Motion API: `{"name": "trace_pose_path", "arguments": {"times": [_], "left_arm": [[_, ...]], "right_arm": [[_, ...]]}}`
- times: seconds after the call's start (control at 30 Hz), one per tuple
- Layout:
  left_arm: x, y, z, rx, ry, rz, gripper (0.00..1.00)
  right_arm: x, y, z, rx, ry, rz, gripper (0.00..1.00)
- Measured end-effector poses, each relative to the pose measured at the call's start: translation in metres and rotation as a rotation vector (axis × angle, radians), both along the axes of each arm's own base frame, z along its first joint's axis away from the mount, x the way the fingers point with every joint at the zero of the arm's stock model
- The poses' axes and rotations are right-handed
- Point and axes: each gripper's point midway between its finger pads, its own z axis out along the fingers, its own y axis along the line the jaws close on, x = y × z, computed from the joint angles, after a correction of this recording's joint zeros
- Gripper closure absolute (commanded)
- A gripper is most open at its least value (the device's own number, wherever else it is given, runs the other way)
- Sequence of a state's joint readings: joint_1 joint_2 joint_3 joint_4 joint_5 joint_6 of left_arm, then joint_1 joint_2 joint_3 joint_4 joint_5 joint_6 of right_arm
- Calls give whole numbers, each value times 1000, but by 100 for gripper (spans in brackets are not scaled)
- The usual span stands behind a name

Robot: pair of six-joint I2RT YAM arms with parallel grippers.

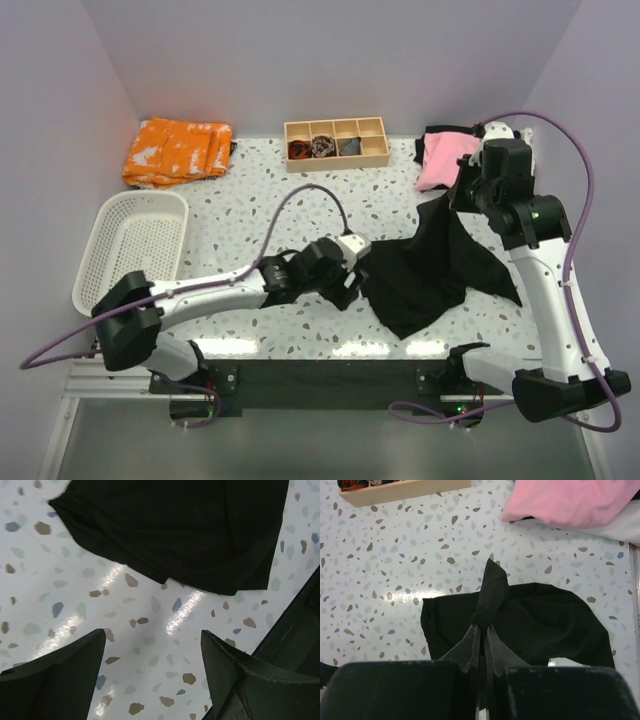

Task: Fold and stack the t-shirts
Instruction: Flatten out the tshirt

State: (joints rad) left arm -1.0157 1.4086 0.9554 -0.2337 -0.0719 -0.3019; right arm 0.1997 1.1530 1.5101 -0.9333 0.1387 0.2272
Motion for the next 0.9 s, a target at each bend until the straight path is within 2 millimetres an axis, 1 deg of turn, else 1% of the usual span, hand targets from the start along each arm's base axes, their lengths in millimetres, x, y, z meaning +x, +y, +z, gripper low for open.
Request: {"name": "trace_pose_path", "arguments": {"times": [0.07,0.13,0.23,0.3,0.4,0.6,0.67,0.77,0.83,0.9], "left_arm": [[-16,-18,-25,52,8,-69,19],[-29,-29,-50,121,12,-120,19],[-35,-42,-76,192,-6,-162,19],[-38,-50,-84,212,-24,-187,19],[-41,-65,-81,194,-57,-222,18],[-45,-113,-48,61,-135,-285,18],[-43,-128,-42,30,-150,-302,17],[-43,-142,-44,8,-154,-327,17],[-44,-147,-51,9,-146,-342,17],[-47,-150,-62,20,-129,-362,17]], "right_arm": [[2,0,-3,-4,9,-3,100],[4,0,-5,-7,16,-6,100],[5,-1,-7,-11,22,-9,100],[6,-2,-7,-14,23,-14,100],[6,-4,-7,-20,22,-22,100],[9,-3,-11,-22,33,-23,100],[9,-3,-11,-22,34,-23,100],[9,-3,-11,-24,34,-25,100],[9,-4,-11,-25,33,-28,100],[9,-4,-11,-27,33,-30,100]]}}
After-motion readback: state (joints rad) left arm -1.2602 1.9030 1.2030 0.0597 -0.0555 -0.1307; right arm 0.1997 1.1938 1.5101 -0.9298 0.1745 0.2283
